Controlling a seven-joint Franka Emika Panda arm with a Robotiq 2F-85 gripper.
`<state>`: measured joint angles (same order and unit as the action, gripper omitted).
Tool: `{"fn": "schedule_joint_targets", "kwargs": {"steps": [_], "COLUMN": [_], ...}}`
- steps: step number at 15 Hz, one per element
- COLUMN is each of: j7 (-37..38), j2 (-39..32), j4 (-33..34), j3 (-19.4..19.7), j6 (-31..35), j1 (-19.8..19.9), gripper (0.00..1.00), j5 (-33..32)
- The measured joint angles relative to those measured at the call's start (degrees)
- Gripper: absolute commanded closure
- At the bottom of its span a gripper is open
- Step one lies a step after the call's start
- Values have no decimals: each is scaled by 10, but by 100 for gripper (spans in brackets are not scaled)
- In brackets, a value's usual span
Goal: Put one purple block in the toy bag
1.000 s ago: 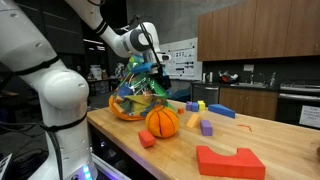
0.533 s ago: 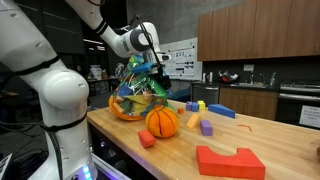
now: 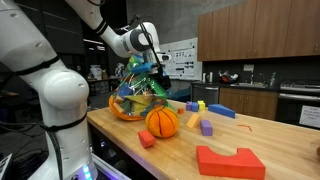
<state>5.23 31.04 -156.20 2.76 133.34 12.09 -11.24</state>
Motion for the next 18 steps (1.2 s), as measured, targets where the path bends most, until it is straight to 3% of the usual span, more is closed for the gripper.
{"fn": "schedule_joint_targets", "kwargs": {"steps": [9, 14, 18], "j7": [-1, -7, -25], "j2": [2, 39, 83], "j4": [6, 54, 99], "j3": [-1, 5, 34], "j6": [0, -2, -4], "j1": [0, 0, 0], "gripper": [0, 0, 0], "j5": [0, 0, 18]}}
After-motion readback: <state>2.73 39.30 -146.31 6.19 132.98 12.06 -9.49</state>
